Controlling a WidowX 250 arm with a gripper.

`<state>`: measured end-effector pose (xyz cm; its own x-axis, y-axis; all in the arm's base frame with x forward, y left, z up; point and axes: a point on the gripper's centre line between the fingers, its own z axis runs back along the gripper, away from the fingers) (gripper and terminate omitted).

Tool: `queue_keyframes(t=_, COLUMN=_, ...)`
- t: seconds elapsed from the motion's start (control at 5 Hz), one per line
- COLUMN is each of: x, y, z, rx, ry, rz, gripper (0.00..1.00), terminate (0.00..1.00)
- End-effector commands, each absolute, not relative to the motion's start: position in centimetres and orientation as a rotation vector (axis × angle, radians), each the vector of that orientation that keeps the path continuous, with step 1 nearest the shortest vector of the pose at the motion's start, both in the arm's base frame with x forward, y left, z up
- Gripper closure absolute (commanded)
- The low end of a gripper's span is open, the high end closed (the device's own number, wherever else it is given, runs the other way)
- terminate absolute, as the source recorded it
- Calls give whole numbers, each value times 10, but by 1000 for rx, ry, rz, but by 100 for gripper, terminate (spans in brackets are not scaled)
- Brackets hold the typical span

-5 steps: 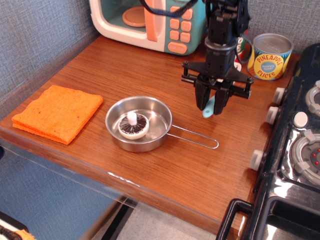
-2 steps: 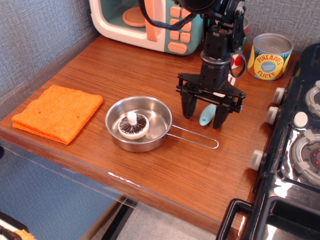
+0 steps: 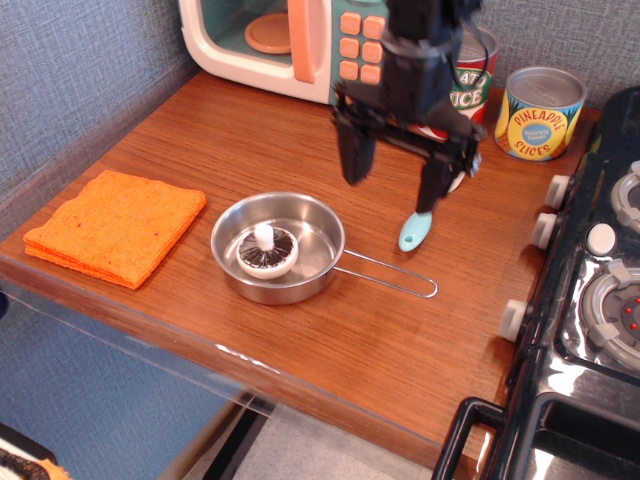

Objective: Place the spatula in front of the canned goods.

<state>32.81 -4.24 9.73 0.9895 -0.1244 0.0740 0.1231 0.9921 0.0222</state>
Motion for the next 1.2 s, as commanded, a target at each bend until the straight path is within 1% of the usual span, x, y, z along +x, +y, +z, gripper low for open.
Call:
queue_keyframes(t=0.0, x=285, y=2, z=129, rx=-8, ry=-82, rz=-90, gripper=0, terminate=0)
queue_keyframes(t=0.2, x=274, y=10, z=119, rx=15, ry=-55, rz=-99, gripper=0, terminate=0)
queue_keyframes(t=0.4, x=266, y=14, z=117, rx=35, ry=-57, rz=-125, gripper=0, terminate=0)
queue_keyframes(t=0.8, x=266, y=14, z=117, rx=35, ry=-57, rz=-125, gripper=0, terminate=0)
queue_keyframes(t=1.0, x=266, y=14, z=117, rx=35, ry=-57, rz=-125, gripper=0, terminate=100)
